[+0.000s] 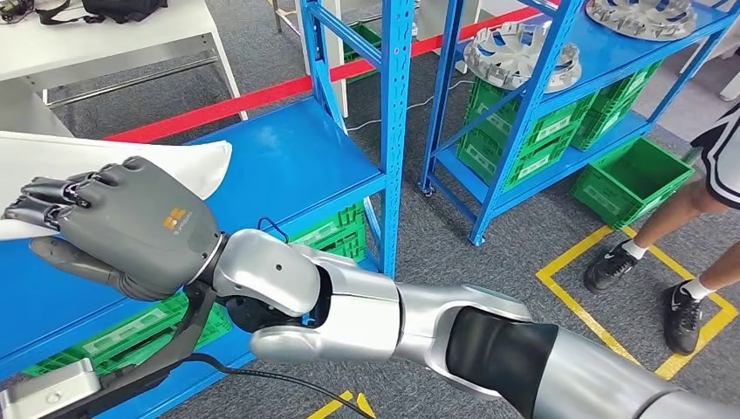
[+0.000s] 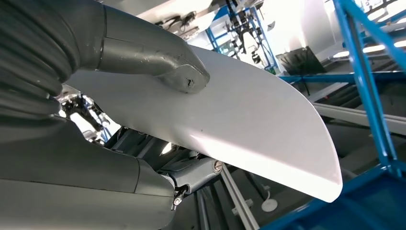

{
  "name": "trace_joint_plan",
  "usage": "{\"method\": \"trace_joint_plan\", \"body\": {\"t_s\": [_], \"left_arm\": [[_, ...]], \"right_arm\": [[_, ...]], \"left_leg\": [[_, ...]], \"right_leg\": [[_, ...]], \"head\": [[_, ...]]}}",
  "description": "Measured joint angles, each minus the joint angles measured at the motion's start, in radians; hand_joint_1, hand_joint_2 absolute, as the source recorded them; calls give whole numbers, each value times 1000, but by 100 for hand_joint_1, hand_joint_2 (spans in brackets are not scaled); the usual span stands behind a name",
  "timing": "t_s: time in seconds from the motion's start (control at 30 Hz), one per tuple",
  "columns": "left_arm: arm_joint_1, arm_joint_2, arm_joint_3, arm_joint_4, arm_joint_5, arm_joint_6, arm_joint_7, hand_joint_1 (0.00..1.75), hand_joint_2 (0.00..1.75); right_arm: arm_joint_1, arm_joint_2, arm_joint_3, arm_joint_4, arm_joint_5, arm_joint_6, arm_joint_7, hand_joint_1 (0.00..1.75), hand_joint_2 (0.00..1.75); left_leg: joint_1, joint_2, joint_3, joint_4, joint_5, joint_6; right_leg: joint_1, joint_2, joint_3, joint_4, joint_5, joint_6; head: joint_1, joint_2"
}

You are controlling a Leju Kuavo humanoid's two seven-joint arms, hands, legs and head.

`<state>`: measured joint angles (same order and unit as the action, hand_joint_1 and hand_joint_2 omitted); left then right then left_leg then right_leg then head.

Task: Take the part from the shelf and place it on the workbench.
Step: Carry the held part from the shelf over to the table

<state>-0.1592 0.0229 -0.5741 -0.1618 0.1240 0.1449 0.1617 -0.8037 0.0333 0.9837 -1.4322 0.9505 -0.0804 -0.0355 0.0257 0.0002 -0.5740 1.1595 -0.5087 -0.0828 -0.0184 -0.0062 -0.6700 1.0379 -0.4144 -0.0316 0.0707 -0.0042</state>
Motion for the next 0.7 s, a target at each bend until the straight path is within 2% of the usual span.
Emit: {"method": "trace_joint_plan", "body": {"t_s": [0.03, 0.07, 0.1, 0.17, 0.2, 0.23, 0.3, 0.33, 0.37, 0.4, 0.43, 0.47, 0.5, 0.53, 0.57, 0.6, 0.67, 0.7], "left_arm": [[1, -1, 0, -1, 0, 0, 0, 0, 175], [1, -2, 0, -2, 0, 0, -1, 0, 175], [1, -3, 0, -2, 1, 0, -1, 0, 175], [4, -4, 0, -2, 4, 0, -1, 0, 175], [5, -5, 0, -2, 5, 0, -1, 0, 175], [6, -6, 0, -2, 6, 0, -1, 0, 175], [7, -6, 1, -2, 6, 0, -1, 0, 175], [7, -6, 1, -2, 6, 0, -1, 0, 175], [8, -6, 1, -2, 7, 0, -1, 0, 175], [8, -7, 1, -1, 8, 0, -1, 0, 175], [9, -7, 1, -1, 8, 0, -1, 0, 175], [9, -8, 1, -2, 9, 0, -1, 0, 175], [9, -11, 1, -2, 9, 0, -1, 0, 175], [9, -12, 1, -2, 9, 0, -1, 0, 175], [9, -14, 1, -3, 9, 0, -1, 0, 175], [8, -15, 1, -3, 9, 0, 0, 0, 175], [8, -12, 1, -2, 9, 0, 0, 0, 175], [7, -11, 2, -1, 9, 0, 1, 0, 175]], "right_arm": [[-1, 2, 0, 0, 1, 0, 0, 175, 175], [-2, 3, 1, 1, 1, 0, -1, 175, 175], [-2, 4, 2, 2, 2, -1, -2, 175, 175], [0, 3, 4, 5, 1, -1, -5, 175, 175], [1, 2, 4, 7, 0, -2, -6, 175, 175], [2, 1, 4, 9, -1, -2, -7, 175, 175], [3, 0, 5, 13, -2, -2, -8, 175, 175], [4, -1, 5, 15, -2, -2, -9, 175, 175], [7, -2, 5, 17, -2, -2, -10, 175, 175], [9, -3, 6, 19, -2, -2, -11, 175, 175], [11, -3, 6, 21, -2, -2, -12, 175, 175], [12, -3, 6, 23, -2, -2, -14, 175, 175], [10, -3, 6, 24, -2, -3, -15, 175, 175], [7, -2, 6, 24, -3, -3, -16, 175, 175], [4, -2, 6, 24, -3, -3, -18, 175, 175], [1, -2, 6, 25, -4, -3, -20, 175, 175], [-1, -2, 6, 27, -6, -3, -23, 175, 175], [-2, -2, 6, 29, -6, -3, -24, 175, 175]], "left_leg": [[0, -3, 47, -64, -13, 4], [-2, -6, 76, -112, -29, 10], [-6, -8, 86, -136, -39, 21], [-9, -5, 70, -141, -27, 47], [-9, -2, 61, -140, -16, 60], [-9, 1, 49, -141, -3, 71], [-13, 5, 19, -140, 25, 85], [-16, 5, 1, -139, 39, 88], [-20, 6, -18, -138, 52, 90], [-24, 6, -35, -137, 65, 91], [-28, 6, -52, -135, 77, 92], [-31, 6, -66, -134, 88, 92], [-35, 6, -78, -132, 99, 91], [-37, 6, -86, -130, 108, 89], [-37, 6, -91, -130, 118, 85], [-36, 6, -93, -132, 128, 79], [-35, 6, -98, -139, 146, 68], [-35, 5, -105, -135, 137, 61]], "right_leg": [[1, 0, -8, 1, 10, 7], [2, 0, -12, 1, 20, 14], [3, 0, -13, -2, 31, 21], [1, -1, -16, -7, 43, 33], [-1, 0, -24, 5, 25, 38], [-1, 1, -37, 36, -13, 41], [0, 2, -74, 155, -120, 43], [2, 2, -88, 223, -158, 42], [4, 3, -91, 273, -172, 40], [8, 3, -78, 293, -162, 35], [12, 4, -48, 278, -138, 27], [18, 4, -1, 231, -115, 16], [26, 4, 59, 161, -108, 4], [32, 2, 114, 86, -115, -5], [37, 1, 153, 29, -126, -11], [40, 0, 174, -8, -136, -13], [39, -1, 166, -27, -121, -14], [36, -2, 157, -31, -108, -18]], "head": [[1, 0], [2, 0], [3, 0], [4, 0], [4, 0], [4, 0], [6, 0], [6, 0], [6, 0], [6, 0], [7, 0], [7, 0], [7, 0], [7, 0], [8, 0], [9, 0], [12, 0], [12, 0]]}}
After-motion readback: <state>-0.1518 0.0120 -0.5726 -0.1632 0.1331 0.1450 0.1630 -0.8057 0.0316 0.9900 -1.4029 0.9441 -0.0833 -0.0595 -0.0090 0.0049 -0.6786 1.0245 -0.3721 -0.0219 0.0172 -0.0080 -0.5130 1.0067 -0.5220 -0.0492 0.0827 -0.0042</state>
